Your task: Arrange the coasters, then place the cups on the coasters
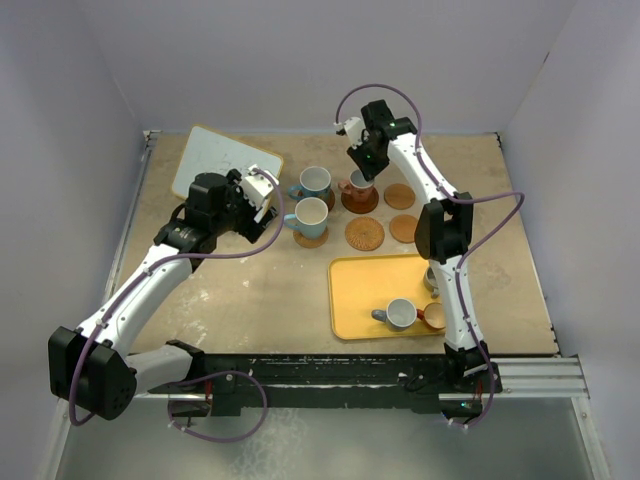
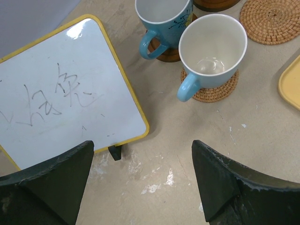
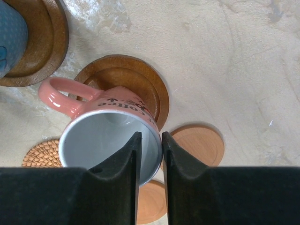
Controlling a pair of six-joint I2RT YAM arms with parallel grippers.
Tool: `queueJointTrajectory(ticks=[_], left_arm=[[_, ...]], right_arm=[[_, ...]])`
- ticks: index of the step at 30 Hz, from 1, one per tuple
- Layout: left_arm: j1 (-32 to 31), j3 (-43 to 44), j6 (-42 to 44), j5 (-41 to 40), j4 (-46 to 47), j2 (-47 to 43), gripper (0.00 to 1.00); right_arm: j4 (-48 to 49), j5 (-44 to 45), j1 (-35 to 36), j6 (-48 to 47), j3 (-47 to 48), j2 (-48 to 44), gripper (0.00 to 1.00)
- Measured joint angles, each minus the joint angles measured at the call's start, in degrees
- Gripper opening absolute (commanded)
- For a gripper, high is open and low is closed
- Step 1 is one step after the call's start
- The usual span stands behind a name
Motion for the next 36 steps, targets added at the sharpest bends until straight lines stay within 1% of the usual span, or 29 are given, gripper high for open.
queueJointTrajectory(ticks=[2,7,12,20,28,32,36], left_arm=[[0.00,0.00,0.00,0.02,0.00,0.00,0.82],[0.00,0.00,0.00,0.09,-0.04,0.00,0.82],[0.02,0.00,0.02,0.20,-0.07,0.00,0.82],[0.02,0.00,0.00,0.20,-0.11,0.00,0.82],[0.02,0.00,0.02,0.17,-0.13,0.02,0.83],[0.02,0.15,0.44,0.15,-0.66,0.09,0.85],[0.02,0.92,1.77,0.13,-1.70,0.55,0.89]], right_arm=[[0.02,-0.02,0.04,0.02,0.00,0.00,0.34],[0.04,-0.04,0.24,0.11,0.00,0.00,0.41],[0.07,0.07,0.35,0.11,0.00,0.00,0.45],[0.13,1.57,0.33,-0.20,-0.55,-0.61,0.61],[0.22,5.27,0.35,-1.73,-5.66,-10.16,0.71],[0.55,6.16,0.33,-2.19,-7.98,-16.87,0.72],[1.01,6.43,0.35,-2.84,-14.49,-24.65,0.71]])
